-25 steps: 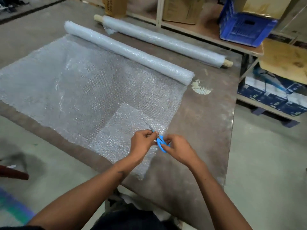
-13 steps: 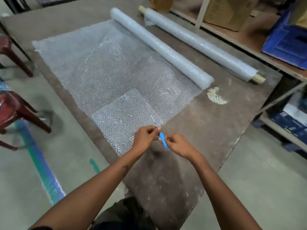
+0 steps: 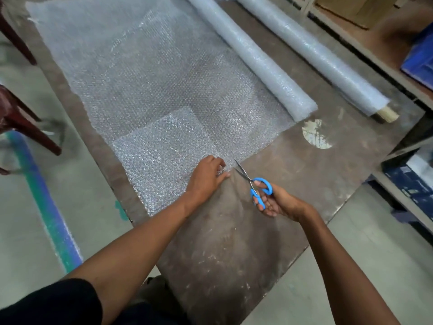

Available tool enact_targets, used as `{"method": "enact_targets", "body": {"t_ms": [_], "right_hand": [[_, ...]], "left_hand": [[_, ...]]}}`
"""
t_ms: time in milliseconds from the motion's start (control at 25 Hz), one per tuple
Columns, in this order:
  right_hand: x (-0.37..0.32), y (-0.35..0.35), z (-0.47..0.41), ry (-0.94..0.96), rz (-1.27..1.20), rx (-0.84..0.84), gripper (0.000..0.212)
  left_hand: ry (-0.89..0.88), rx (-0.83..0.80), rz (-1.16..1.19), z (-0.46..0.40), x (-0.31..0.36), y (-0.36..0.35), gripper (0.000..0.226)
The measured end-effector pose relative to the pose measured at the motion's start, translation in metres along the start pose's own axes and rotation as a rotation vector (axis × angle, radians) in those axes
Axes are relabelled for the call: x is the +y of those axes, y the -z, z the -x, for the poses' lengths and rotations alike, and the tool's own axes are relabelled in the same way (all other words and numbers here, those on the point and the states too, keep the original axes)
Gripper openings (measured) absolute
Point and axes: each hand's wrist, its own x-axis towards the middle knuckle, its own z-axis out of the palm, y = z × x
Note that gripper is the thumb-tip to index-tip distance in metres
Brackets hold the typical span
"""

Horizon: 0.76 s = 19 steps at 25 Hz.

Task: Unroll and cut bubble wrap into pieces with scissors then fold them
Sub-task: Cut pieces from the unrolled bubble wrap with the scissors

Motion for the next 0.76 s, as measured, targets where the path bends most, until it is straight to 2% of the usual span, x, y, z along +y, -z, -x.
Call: {"method": "enact_targets", "body": {"t_ms": [120, 320, 480, 760], "right_hand": [[0.007, 0.006, 0.000, 0.006, 0.001, -0.047, 0.082], [0.009, 0.019, -0.002, -0.019, 0.015, -0.097, 0.081], [0.007, 0.018, -0.009, -0.010, 0.005, -0.134, 0.079], [-0.018, 0.004, -0.026, 0.019, 0.106, -0.103, 0.066]], "left_hand": [[-0.068, -0.033, -0.120, -0.008, -0.002, 0.000, 0.023], [-0.193, -0.048, -0.391, -0.009, 0.006, -0.004, 0.025], [-0.160, 0.043, -0.324, -0.003, 0.007, -0.009, 0.018], [-0.207, 0.219, -0.292, 0.006, 0.001, -0.017, 0.014]]}}
